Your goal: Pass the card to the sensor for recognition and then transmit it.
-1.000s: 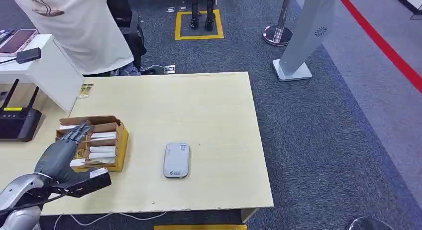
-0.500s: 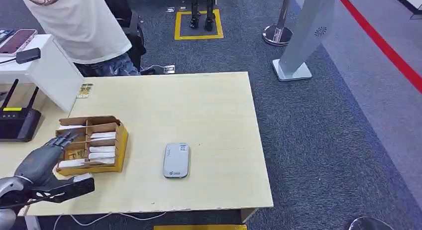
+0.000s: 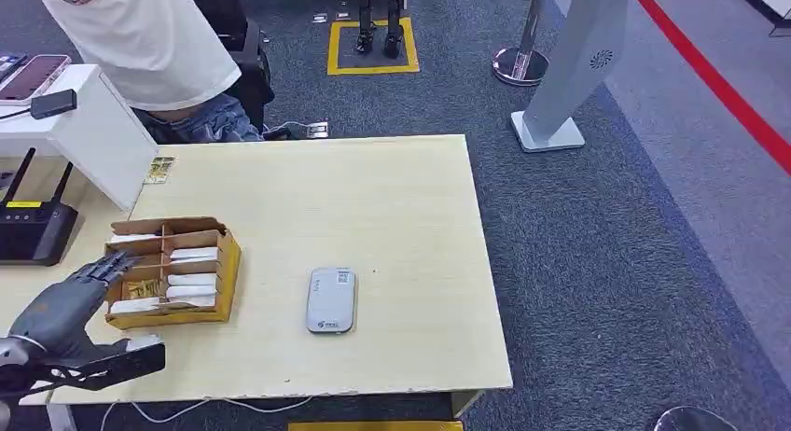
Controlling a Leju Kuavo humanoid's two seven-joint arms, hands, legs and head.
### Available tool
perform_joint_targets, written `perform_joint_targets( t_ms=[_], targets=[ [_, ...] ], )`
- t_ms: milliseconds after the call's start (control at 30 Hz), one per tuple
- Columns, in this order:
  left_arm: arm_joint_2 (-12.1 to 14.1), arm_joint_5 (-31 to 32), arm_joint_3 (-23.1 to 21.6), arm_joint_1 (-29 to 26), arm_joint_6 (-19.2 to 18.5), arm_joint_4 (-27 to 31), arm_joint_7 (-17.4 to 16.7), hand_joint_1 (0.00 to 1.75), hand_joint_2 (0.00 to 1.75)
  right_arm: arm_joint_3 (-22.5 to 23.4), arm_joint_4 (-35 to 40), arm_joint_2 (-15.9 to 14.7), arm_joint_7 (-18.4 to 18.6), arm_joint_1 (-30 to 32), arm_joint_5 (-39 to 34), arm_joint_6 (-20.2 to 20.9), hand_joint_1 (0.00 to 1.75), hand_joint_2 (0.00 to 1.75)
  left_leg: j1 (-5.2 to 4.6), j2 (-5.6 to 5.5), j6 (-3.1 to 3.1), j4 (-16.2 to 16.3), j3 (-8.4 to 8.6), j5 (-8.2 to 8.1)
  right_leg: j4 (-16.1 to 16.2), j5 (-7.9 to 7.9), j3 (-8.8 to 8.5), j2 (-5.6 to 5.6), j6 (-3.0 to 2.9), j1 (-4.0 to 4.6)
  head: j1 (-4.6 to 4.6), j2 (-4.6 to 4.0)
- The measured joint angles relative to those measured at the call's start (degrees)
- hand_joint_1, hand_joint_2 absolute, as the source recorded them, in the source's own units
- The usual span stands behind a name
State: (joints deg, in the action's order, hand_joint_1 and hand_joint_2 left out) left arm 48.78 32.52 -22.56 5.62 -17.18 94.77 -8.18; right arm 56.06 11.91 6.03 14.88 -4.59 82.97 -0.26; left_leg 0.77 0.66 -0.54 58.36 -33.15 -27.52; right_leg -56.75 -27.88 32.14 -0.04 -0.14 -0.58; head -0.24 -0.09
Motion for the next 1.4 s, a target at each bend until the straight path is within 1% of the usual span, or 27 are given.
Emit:
perform_joint_targets(
  t_ms=[167, 633, 733, 933, 1000, 1400],
  targets=[
    [-1.2, 1.1, -0.3, 0.7, -0.1, -0.6, -0.1, 0.00, 1.75, 0.0, 0.0, 0.0, -0.2, 0.0, 0.0, -0.1, 0.00, 0.00, 0.00, 0.00, 0.00, 0.0, 0.00, 0.00, 0.0, 0.00, 0.00, 0.00, 0.00, 0.00, 0.00, 0.00],
    [-3.1, 1.4, -1.5, 1.7, -0.1, -2.4, -0.1, 0.00, 1.75, 0.0, 0.0, 0.0, -0.2, 0.0, 0.6, -0.3, 0.00, 0.00, 0.00, -0.01, 0.00, 0.0, 0.00, 0.00, 0.0, 0.00, 0.01, 0.00, 0.00, 0.00, 0.00, 0.02],
    [-4.0, 1.3, -1.9, 2.6, -0.1, -3.1, 0.2, 0.00, 1.75, 0.0, 0.0, 0.0, -0.2, 0.0, 0.8, -0.3, 0.00, 0.00, 0.00, -0.01, 0.00, 0.0, 0.00, 0.00, 0.0, 0.00, 0.00, -0.01, 0.00, 0.00, 0.00, 0.00],
    [-6.7, 1.4, -3.6, 4.5, 0.7, -6.6, 0.7, 0.00, 1.75, -0.1, 0.0, 0.0, -0.2, -0.1, 0.9, -0.3, 0.00, 0.00, -0.01, 0.00, 0.00, 0.0, 0.00, 0.00, 0.0, 0.01, 0.00, 0.00, 0.00, -0.01, 0.00, 0.00],
    [-7.3, 1.4, -4.1, 4.8, 1.1, -7.4, 0.8, 0.00, 1.75, -0.1, 0.0, 0.0, -0.2, -0.1, 0.9, -0.3, 0.00, 0.00, -0.01, 0.01, 0.00, 0.0, 0.00, 0.00, 0.0, 0.00, 0.00, 0.00, 0.00, -0.01, 0.00, 0.00],
    [-9.2, 1.3, -5.4, 5.7, 1.6, -9.4, 0.9, 0.00, 1.75, -0.5, 0.0, 0.0, -0.2, -0.1, 0.9, -0.3, 0.00, 0.00, -0.01, 0.00, 0.00, 0.0, 0.00, 0.00, 0.0, 0.00, 0.01, 0.00, 0.00, -0.01, 0.00, 0.00]
  ],
)
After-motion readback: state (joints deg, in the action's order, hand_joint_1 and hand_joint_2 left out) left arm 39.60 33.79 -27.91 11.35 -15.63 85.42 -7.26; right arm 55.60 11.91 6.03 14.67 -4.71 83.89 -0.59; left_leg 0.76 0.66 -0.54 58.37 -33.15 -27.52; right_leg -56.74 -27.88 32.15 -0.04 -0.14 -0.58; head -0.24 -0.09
